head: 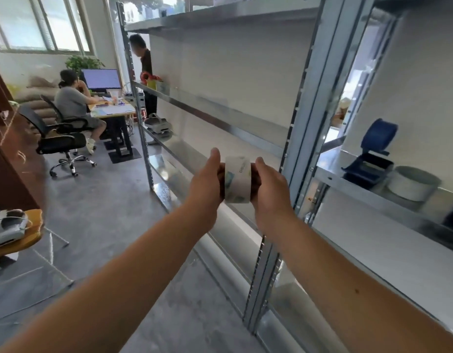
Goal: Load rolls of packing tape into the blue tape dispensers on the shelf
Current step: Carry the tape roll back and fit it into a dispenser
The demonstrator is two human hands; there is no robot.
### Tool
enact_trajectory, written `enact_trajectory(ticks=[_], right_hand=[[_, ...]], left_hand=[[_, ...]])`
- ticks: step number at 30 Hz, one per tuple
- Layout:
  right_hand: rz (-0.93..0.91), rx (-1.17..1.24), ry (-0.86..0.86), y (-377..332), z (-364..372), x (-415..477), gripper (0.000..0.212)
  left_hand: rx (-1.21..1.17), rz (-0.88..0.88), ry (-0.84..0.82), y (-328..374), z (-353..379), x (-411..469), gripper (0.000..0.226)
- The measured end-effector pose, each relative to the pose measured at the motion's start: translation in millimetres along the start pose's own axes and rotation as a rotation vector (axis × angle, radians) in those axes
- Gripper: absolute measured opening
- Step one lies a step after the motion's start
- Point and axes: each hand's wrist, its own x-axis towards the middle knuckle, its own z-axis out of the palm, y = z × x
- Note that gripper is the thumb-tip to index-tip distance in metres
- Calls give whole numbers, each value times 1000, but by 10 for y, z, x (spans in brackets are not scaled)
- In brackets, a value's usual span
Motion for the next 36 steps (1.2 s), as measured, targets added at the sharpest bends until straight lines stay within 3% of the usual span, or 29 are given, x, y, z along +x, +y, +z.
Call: enact_trajectory(ticks=[4,9,14,23,29,32,36], right_hand=[[-56,43,151,-233,-446,150,43],[-141,40,325,-556,-1014,253,24],[-276,25,466,-880,-1403,393,27],[-439,-45,645,-1070,-2022,671,34],[-428,-86,747,-1165,-2236,925,45],[-418,-62,790,-1204,-2254,1099,46],[-413,-47,852,-1216,-2225,1277,43]], left_hand=[[84,1,-171,7,611,107,65],[122,-2,-363,-61,1342,168,59],[173,97,-545,-20,1931,187,46],[133,137,-560,-127,2625,575,34],[261,346,-502,-448,2910,743,7],[225,358,-477,-509,3060,922,19],[127,215,-527,-470,3282,1178,30]])
